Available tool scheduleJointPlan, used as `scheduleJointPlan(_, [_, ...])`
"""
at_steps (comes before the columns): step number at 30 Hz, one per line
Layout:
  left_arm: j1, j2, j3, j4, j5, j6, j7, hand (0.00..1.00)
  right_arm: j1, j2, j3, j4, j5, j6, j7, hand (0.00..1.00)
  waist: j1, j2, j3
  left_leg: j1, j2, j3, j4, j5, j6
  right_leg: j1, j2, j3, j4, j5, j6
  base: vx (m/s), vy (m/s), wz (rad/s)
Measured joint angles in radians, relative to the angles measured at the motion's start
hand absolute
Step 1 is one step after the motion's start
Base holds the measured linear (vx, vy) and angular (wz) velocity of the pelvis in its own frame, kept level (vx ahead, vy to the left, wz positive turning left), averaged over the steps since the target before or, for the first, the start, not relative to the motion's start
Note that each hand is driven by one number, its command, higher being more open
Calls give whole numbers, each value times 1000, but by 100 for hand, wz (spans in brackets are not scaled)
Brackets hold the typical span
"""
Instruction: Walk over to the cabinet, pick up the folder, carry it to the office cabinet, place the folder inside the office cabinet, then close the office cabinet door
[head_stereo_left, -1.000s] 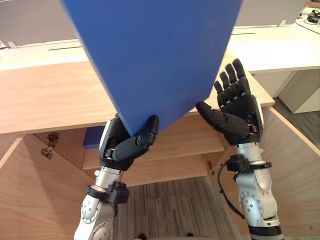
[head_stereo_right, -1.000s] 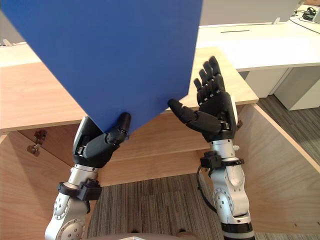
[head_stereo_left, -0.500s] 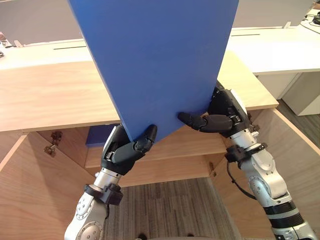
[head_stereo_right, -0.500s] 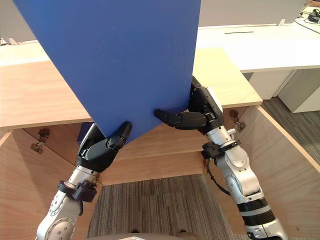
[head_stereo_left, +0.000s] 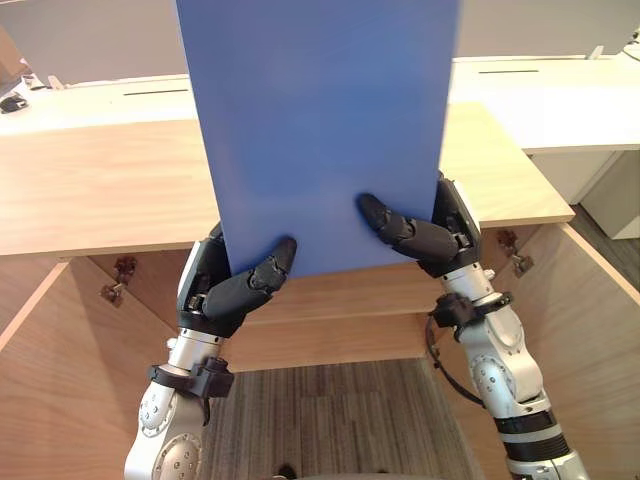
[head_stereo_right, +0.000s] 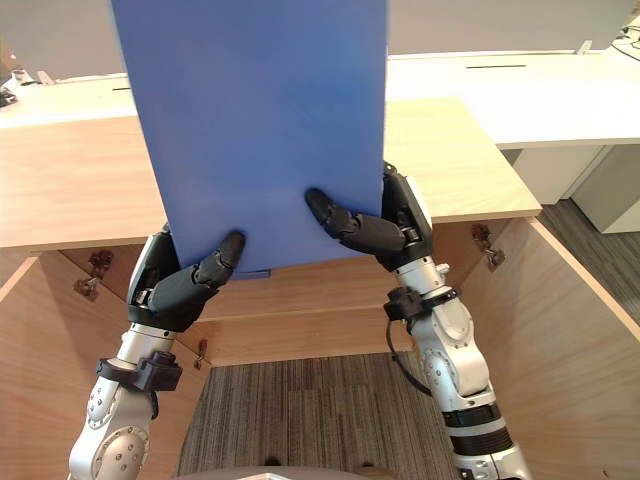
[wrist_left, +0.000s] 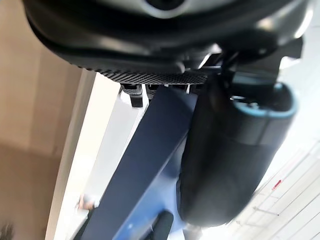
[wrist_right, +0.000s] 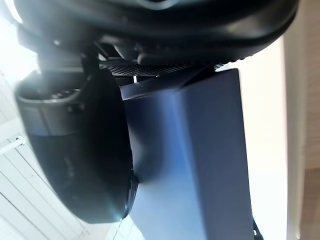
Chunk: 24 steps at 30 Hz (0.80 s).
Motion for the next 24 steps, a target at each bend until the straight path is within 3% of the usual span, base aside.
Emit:
scheduleJointPlan(5, [12,-129,164,79,84,-45,112,100,35,57,-39,-69,-63,0,-34,0,17,1,0,-3,0,-11,-1,0,0,3,0,-10,0,0,0,-14,-27,7])
scheduleJointPlan(11, [79,-191,380,312,83,-44,253,100,57,90,-106,-125,-66,-16,-54,0,21,5,-3,-6,-1,-21,-6,0,0,3,-1,-19,-1,0,0,0,-21,4])
scheduleJointPlan(15, [123,-207,409,458,84,-23,272,100,67,89,-110,-136,-69,-24,-56,0,24,7,-5,-12,-3,-33,-7,0,0,1,-3,-29,-3,0,0,-2,-24,10])
scheduleJointPlan(24, [57,-201,423,1105,313,63,265,100,137,65,58,-115,-254,-36,-82,0,17,18,-4,-85,1,-36,32,-10,1,-62,-6,-33,10,0,0,-9,-6,1])
